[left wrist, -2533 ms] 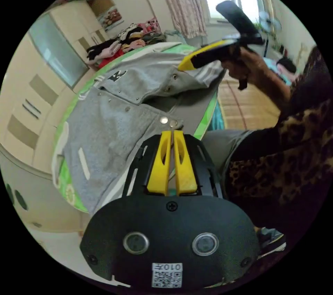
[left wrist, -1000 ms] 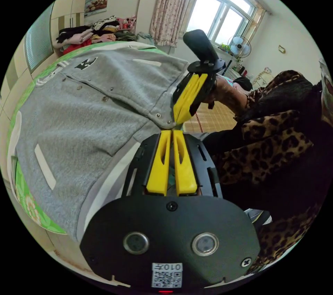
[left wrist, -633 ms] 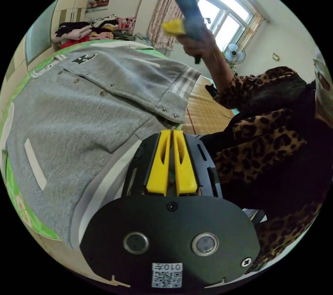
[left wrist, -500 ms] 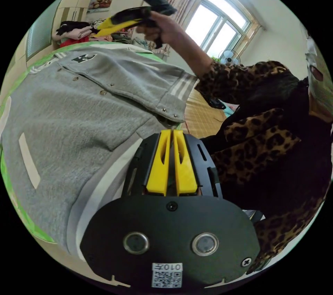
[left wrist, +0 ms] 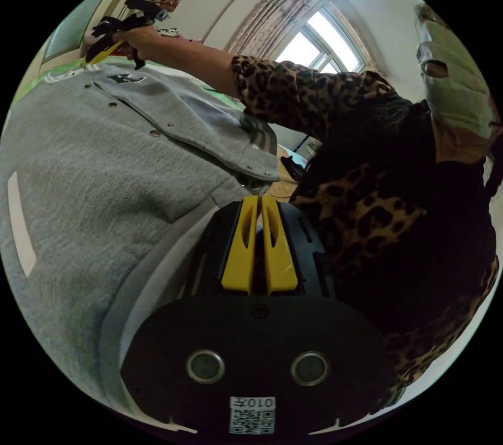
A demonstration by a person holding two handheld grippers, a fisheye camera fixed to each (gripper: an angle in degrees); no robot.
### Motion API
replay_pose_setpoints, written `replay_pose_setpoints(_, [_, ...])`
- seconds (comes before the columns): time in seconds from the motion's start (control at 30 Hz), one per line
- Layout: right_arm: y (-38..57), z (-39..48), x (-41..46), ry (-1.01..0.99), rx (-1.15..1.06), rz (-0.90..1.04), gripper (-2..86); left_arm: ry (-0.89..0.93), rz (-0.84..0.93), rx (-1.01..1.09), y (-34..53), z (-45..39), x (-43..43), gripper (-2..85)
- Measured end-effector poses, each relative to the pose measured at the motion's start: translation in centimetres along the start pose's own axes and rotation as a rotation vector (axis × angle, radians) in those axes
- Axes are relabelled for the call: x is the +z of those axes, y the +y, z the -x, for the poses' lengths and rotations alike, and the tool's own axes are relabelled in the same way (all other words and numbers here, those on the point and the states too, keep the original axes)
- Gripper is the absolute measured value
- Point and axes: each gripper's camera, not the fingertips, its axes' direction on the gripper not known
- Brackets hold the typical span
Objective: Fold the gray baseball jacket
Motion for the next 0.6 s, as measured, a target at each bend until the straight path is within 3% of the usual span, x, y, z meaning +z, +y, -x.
replay_pose_setpoints(0.23, [-1.2,0.2,3.6,0.117,-0.016,0.018,7.7,0.010,-0.006,0.000,-0.1,0.1,-0.1,-0.2])
replay_pose_setpoints(0.6, [0.3,-4.7,1.7,-0.108,0.078,-0.079,2.7,-0.001,-0.017,-0.001,-0.3,-0.4,0.2,-0.2])
